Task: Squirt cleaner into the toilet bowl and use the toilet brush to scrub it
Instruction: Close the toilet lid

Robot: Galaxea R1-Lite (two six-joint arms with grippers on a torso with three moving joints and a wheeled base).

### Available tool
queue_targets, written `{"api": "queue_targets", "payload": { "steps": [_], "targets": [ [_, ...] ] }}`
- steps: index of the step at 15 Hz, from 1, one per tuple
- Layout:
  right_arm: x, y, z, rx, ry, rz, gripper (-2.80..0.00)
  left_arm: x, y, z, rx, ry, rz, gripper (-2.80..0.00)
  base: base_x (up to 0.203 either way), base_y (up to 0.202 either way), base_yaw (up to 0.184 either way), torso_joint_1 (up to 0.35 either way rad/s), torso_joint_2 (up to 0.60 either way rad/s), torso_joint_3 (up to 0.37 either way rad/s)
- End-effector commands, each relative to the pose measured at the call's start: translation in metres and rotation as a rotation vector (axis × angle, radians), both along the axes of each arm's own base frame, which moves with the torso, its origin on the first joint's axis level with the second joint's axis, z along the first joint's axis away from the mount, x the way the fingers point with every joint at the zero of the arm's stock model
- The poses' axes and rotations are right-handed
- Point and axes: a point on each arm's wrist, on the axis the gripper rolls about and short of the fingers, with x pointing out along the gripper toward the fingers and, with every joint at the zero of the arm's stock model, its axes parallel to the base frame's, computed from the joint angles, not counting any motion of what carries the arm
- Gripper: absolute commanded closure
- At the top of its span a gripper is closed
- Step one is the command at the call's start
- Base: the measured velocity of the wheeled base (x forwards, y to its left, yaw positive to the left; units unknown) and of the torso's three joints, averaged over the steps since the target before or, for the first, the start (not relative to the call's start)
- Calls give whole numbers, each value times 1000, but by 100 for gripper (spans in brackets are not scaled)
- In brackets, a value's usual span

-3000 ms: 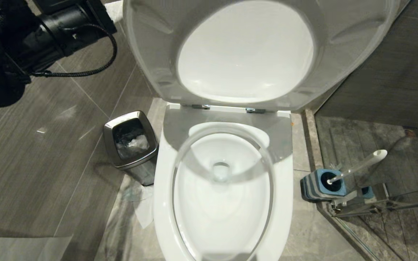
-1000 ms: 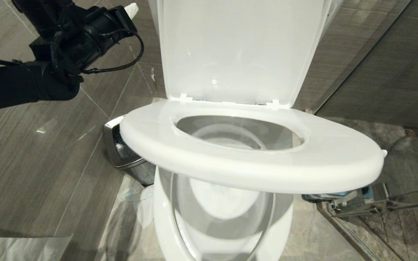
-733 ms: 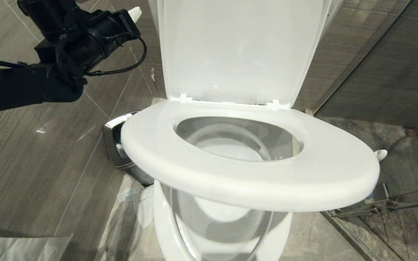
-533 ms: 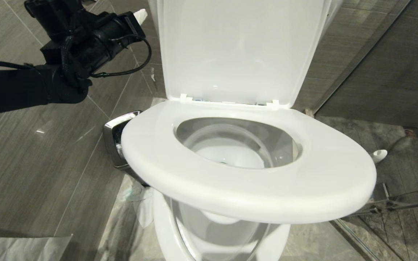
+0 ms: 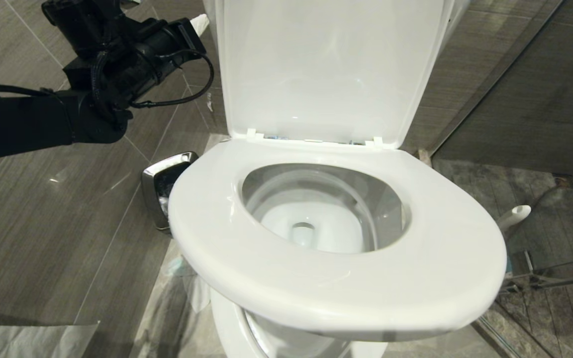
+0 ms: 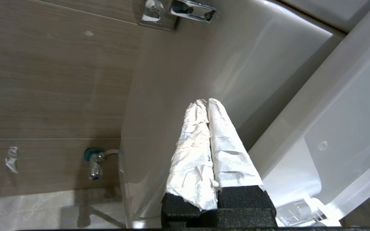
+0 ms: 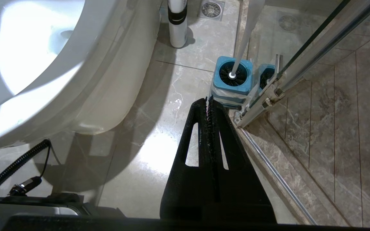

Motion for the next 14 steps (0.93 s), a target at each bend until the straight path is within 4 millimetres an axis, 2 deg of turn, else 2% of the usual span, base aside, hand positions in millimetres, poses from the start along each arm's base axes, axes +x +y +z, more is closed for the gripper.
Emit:
{"api": "queue_targets", "payload": {
  "steps": [1,9,14],
  "targets": [
    [0,0,0,-1,1,1,0,1,-2,-2,-2,5,-12,0,0,0,0,0,0,0],
    [0,0,0,-1,3,1,0,9,-13,-16,48,20,-85,0,0,0,0,0,0,0],
    [0,0,0,-1,1,1,0,2,-15,-10,98,-10,-202,0,0,0,0,0,0,0]
  ]
}}
